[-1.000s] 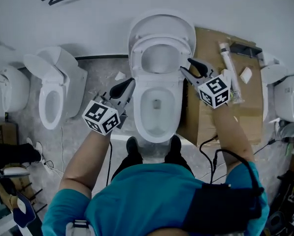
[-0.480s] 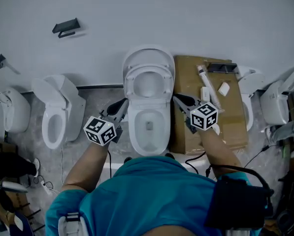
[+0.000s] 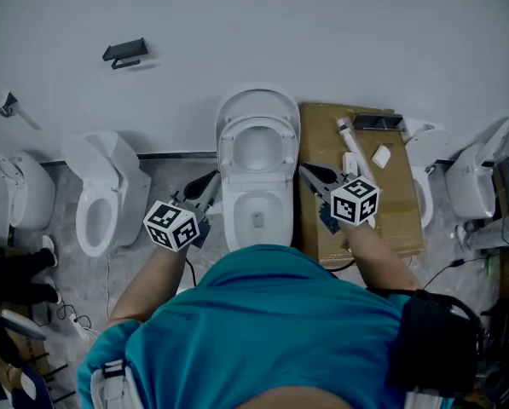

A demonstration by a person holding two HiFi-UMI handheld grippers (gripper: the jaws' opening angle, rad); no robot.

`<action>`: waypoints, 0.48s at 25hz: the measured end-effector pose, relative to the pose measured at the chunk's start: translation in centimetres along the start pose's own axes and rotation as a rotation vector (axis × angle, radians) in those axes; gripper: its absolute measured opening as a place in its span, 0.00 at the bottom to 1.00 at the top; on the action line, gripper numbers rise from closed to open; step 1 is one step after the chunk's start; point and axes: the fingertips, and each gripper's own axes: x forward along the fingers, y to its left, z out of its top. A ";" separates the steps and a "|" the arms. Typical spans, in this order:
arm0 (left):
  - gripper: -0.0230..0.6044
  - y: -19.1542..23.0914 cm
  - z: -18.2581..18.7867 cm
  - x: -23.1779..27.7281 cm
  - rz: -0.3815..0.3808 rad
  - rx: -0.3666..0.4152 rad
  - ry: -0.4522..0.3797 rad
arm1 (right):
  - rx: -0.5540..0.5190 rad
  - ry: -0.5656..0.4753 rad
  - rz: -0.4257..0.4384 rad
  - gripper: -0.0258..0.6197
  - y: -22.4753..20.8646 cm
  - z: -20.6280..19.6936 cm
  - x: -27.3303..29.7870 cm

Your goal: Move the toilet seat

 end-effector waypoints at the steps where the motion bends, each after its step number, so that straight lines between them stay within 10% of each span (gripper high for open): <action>1: 0.04 0.0 0.0 -0.3 0.005 -0.004 -0.002 | 0.006 -0.005 0.006 0.04 0.3 0.2 -0.2; 12: 0.04 -1.1 1.2 -1.7 0.004 0.000 -0.022 | -0.013 -0.083 0.035 0.04 2.5 2.9 -2.1</action>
